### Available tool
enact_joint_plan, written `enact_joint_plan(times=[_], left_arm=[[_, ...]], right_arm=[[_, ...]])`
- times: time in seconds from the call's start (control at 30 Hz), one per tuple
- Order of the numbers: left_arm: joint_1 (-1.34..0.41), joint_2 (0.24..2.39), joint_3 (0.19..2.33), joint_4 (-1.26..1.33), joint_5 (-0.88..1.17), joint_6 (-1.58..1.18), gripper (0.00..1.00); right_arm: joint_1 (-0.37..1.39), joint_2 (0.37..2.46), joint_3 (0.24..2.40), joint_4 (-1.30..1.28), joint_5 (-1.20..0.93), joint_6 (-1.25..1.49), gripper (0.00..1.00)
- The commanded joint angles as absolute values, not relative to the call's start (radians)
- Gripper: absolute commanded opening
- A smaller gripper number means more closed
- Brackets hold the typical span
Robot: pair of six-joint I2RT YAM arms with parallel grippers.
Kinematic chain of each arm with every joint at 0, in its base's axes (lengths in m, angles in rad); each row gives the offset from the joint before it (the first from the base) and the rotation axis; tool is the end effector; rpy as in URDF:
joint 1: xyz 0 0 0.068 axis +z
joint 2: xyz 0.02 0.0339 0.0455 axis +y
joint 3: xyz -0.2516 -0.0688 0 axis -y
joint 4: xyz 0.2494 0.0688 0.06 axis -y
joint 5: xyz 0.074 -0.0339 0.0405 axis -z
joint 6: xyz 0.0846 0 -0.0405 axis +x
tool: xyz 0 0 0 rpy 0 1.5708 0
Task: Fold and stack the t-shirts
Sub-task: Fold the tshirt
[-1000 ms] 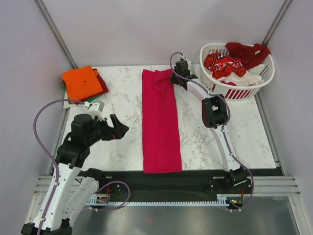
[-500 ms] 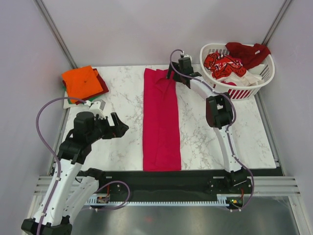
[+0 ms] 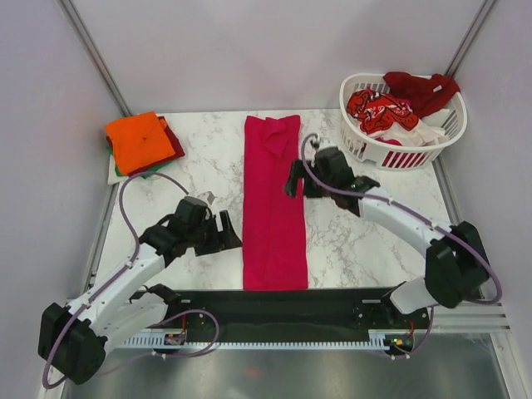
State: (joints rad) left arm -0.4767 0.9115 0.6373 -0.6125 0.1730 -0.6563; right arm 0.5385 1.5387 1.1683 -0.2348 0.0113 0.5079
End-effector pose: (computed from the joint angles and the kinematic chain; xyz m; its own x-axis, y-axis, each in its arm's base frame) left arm 0.1902 -0.1146 0.1807 -0.8803 -0.2219 -0.4193 0.0145 0.8709 -0.4913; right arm 0.3409 0.2026 0.2404 -0.6723 0.1649 -0.7217 -0.2036 0.8961 0.3943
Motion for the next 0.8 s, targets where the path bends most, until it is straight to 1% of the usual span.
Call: enact_joint_plan(times=[0.0,0.03,0.07,0.13,0.17,0.23,0.27,0.3,0.4,0.57,0.73,0.77], left_arm=[[-0.547,0.891,0.586,-0.525,0.124,-0.81,0.84],[-0.575,0.888,0.56,-0.517,0.12,-0.821,0.82],[-0.59,0.89,0.548,-0.511,0.114,-0.831,0.82],[-0.621,0.905,0.525,-0.499,0.098,-0.857,0.81],[-0.655,0.911,0.508,-0.492,0.092,-0.864,0.8],[-0.687,0.92,0.494,-0.489,0.068,-0.89,0.79],[-0.71,0.92,0.477,-0.485,0.06,-0.897,0.79],[-0.719,0.917,0.468,-0.482,0.049,-0.914,0.79],[-0.739,0.908,0.434,-0.453,0.049,-0.942,0.76],[-0.785,0.926,0.402,-0.414,0.048,-0.976,0.73],[-0.824,0.931,0.37,-0.403,0.022,-1.02,0.7],[-0.825,0.927,0.364,-0.402,0.02,-1.031,0.69]], right_arm=[[0.581,1.412,0.907,-0.279,-0.06,0.598,0.95],[0.597,1.381,0.858,-0.272,-0.077,0.629,0.95],[0.635,1.35,0.774,-0.268,-0.093,0.643,0.9],[0.675,1.267,0.706,-0.279,-0.115,0.672,0.87],[0.717,1.235,0.642,-0.291,-0.107,0.708,0.83],[0.748,1.143,0.582,-0.31,-0.086,0.748,0.8],[0.774,1.114,0.527,-0.314,-0.081,0.793,0.76],[0.787,1.062,0.503,-0.314,-0.081,0.811,0.74],[0.839,1.005,0.439,-0.308,-0.08,0.885,0.69],[0.946,1.031,0.408,-0.261,-0.049,0.943,0.64],[1.002,1.083,0.403,-0.235,-0.006,0.983,0.6],[1.008,1.094,0.396,-0.232,-0.006,0.988,0.58]])
